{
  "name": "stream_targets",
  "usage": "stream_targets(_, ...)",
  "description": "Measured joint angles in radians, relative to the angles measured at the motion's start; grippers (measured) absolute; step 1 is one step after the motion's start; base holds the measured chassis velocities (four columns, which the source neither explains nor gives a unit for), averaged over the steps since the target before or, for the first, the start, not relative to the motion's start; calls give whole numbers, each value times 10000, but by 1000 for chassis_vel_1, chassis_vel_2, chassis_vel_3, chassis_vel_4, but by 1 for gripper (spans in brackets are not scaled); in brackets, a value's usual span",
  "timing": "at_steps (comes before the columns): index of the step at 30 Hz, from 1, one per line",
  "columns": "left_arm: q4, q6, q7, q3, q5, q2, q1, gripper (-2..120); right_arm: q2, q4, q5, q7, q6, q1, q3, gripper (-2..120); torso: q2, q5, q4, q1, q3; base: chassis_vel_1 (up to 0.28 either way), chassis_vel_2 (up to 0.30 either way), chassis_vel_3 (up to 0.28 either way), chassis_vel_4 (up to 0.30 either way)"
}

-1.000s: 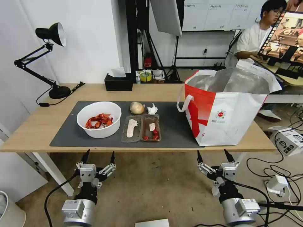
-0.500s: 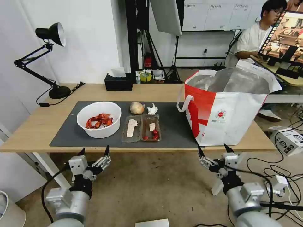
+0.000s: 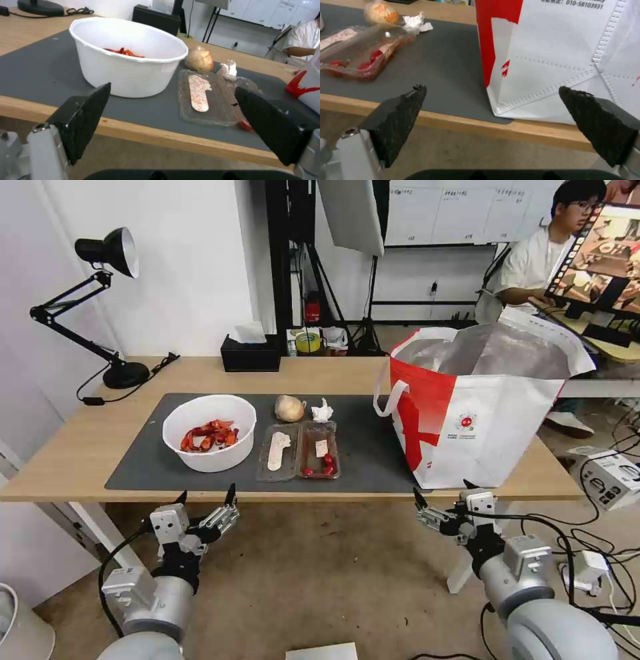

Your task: Pick up the trash from the table and place it into the takeout bag.

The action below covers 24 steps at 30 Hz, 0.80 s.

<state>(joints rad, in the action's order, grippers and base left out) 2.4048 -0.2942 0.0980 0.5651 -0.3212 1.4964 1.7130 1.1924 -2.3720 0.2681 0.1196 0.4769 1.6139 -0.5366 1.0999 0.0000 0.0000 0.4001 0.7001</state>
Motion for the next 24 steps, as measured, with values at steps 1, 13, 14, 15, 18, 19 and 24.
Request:
stream_targets(1,-9,2,4,-2,-1,-2,-5,100,12,3,-6,-4,0,-6,17,100,0,0,0,0,0,0,0,0,0)
stream_targets(13,19,-507,190,3,-900,29,-175,100,27,47,-23,-77,-22,-179,240,100,1,0,0,0,0,0,0,0,0)
stream_targets(14,19,-507,190,3,-900,29,-175,100,27,47,-23,-77,-22,-179,240,100,1,0,0,0,0,0,0,0,0)
stream_targets(15,11,-703,294,3,-1223,30,-286,100,22,50,-24,-79,-24,-206,281,100,0,0,0,0,0,0,0,0,0)
stream_targets(18,-171,-1048,647,7,-2150,-31,-590,100,20,51,-32,-82,-40,-229,339,100,0,0,0,-1,0,0,0,0,0)
stream_targets(19,-171,-1048,647,7,-2150,-31,-590,100,20,51,-32,-82,-40,-229,339,100,0,0,0,-1,0,0,0,0,0)
stream_targets(24,-344,-1400,1543,-17,-4571,6,-1172,100,-55,81,-49,-88,-57,-246,377,100,0,0,-1,-1,0,0,0,0,0)
